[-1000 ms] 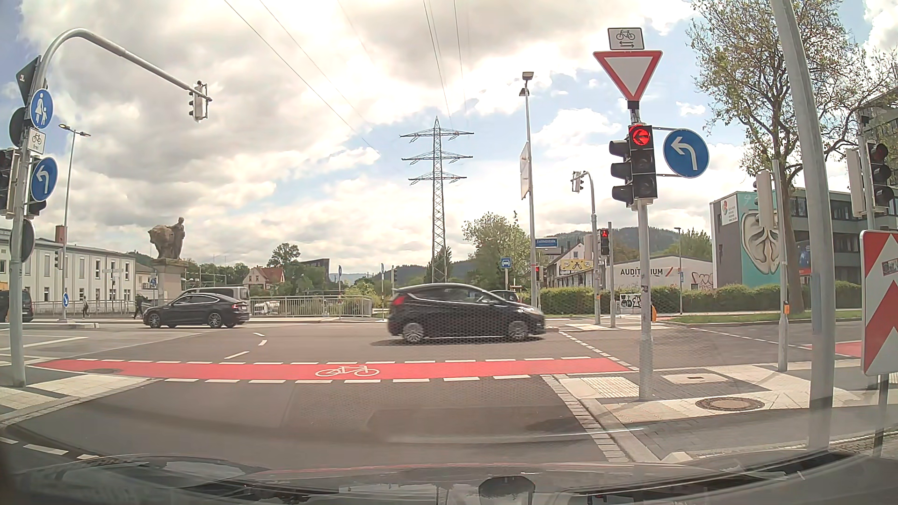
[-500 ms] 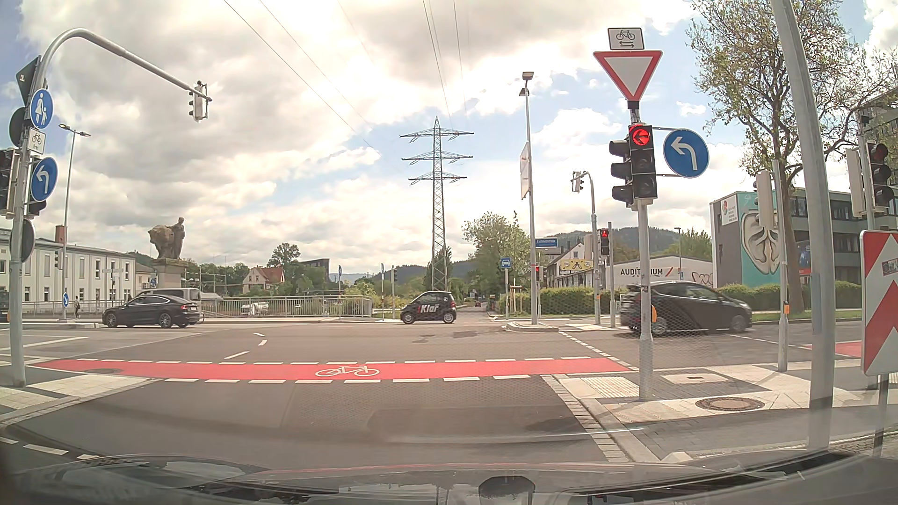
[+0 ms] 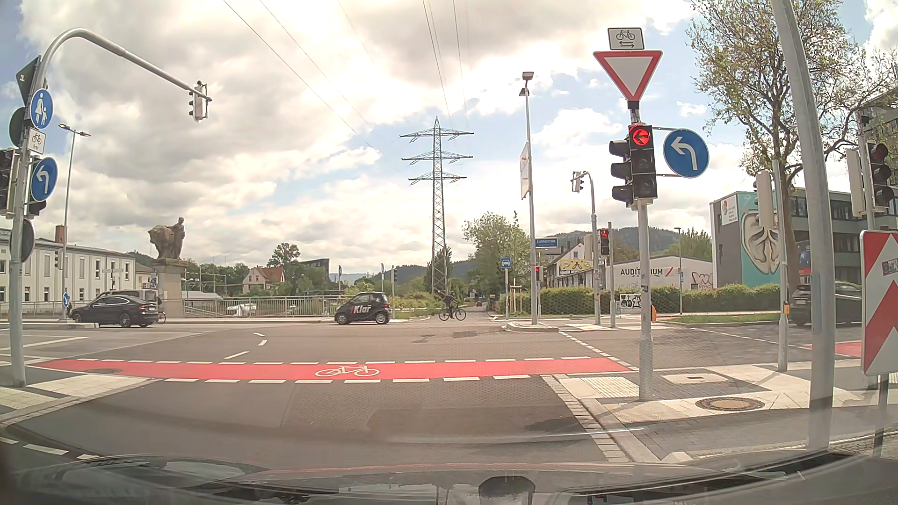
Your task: Follow the waypoints while adhering to traffic rules and regulations
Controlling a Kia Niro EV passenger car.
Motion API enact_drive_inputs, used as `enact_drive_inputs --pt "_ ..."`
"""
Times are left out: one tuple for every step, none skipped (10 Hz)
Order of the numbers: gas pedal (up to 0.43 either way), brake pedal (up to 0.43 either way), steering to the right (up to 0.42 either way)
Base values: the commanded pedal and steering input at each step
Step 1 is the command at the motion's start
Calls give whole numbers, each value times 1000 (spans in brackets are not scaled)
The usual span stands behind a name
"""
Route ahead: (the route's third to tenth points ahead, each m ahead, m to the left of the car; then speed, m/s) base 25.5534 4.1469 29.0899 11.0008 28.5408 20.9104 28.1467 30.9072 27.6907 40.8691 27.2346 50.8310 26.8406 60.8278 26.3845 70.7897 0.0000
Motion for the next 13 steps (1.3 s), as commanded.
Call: enact_drive_inputs --pt "0 250 -4" --pt "0 250 -4" --pt "0 250 -4" --pt "0 250 -4" --pt "0 250 -4" --pt "0 250 -4" --pt "0 250 -4" --pt "0 244 -4" --pt "0 250 -4" --pt "0 250 -4" --pt "0 250 -4" --pt "0 250 -4" --pt "0 250 -4"
